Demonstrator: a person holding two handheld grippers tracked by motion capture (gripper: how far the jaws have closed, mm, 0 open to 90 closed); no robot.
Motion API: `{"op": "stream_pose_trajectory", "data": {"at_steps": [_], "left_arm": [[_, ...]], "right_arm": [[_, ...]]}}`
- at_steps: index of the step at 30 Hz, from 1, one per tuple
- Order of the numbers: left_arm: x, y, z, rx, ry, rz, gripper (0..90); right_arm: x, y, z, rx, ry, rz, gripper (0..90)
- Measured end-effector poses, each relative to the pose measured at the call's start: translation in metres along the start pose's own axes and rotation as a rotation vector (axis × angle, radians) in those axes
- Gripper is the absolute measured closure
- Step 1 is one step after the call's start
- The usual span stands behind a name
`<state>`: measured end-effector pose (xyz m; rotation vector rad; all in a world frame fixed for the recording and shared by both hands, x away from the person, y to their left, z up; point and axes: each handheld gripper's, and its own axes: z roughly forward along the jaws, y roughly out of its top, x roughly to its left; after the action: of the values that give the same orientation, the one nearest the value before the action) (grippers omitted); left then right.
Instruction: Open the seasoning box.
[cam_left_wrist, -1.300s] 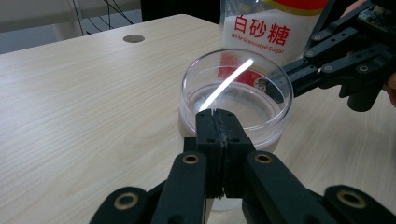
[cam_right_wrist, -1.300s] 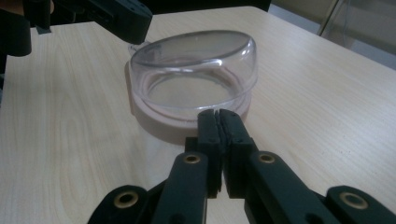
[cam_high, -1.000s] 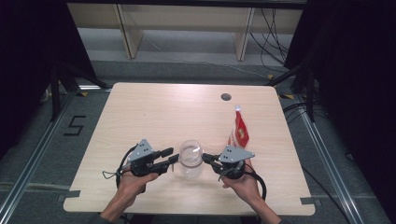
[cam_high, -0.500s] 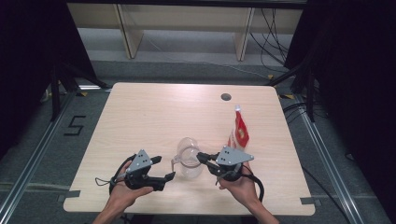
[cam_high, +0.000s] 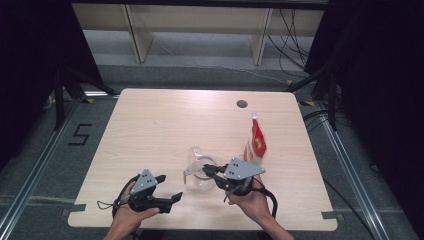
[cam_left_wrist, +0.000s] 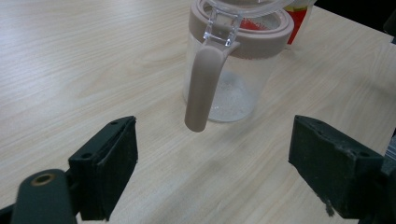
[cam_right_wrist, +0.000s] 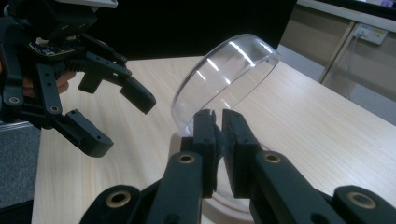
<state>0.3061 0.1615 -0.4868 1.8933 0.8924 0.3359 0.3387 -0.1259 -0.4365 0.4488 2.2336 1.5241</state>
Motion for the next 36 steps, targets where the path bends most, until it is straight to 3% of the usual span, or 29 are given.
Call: {"op": "stream_pose_trajectory", "data": {"at_steps": [5,8,12,15,20,22,23,24,31,36], "left_arm": [[0.002,-0.006,-0.001,0.021,0.001,-0.002,15.1],[0.004,-0.007,-0.001,0.025,0.001,0.012,15.1],[0.004,-0.006,0.0,0.024,0.01,0.028,15.1],[0.001,-0.007,0.001,0.023,0.004,0.015,15.1],[0.001,-0.006,0.001,0.026,0.003,0.043,15.1],[0.001,-0.006,0.001,0.026,0.009,0.036,15.1],[0.0,-0.006,0.001,0.024,0.012,0.025,15.1],[0.0,-0.007,0.001,0.025,0.015,0.023,15.1],[0.001,-0.007,0.002,0.028,0.005,0.047,15.1],[0.001,-0.007,0.002,0.026,0.013,0.051,15.2]], "right_arm": [[0.002,0.002,0.004,-0.004,0.006,0.002,84.1],[0.006,0.005,0.008,0.005,0.04,-0.005,83.7],[0.01,0.007,0.013,-0.002,0.049,-0.015,83.3],[0.013,0.007,0.014,0.013,0.061,-0.028,82.8],[0.01,0.005,0.009,0.008,0.036,-0.022,80.8],[0.009,0.005,0.007,0.01,0.033,-0.014,80.2],[0.004,0.003,0.004,-0.009,0.012,-0.06,78.6],[0.007,0.0,0.002,0.008,0.009,-0.003,77.6],[-0.001,-0.01,-0.013,0.019,-0.026,0.021,70.0],[-0.005,-0.02,-0.025,0.019,-0.067,0.074,58.9]]}}
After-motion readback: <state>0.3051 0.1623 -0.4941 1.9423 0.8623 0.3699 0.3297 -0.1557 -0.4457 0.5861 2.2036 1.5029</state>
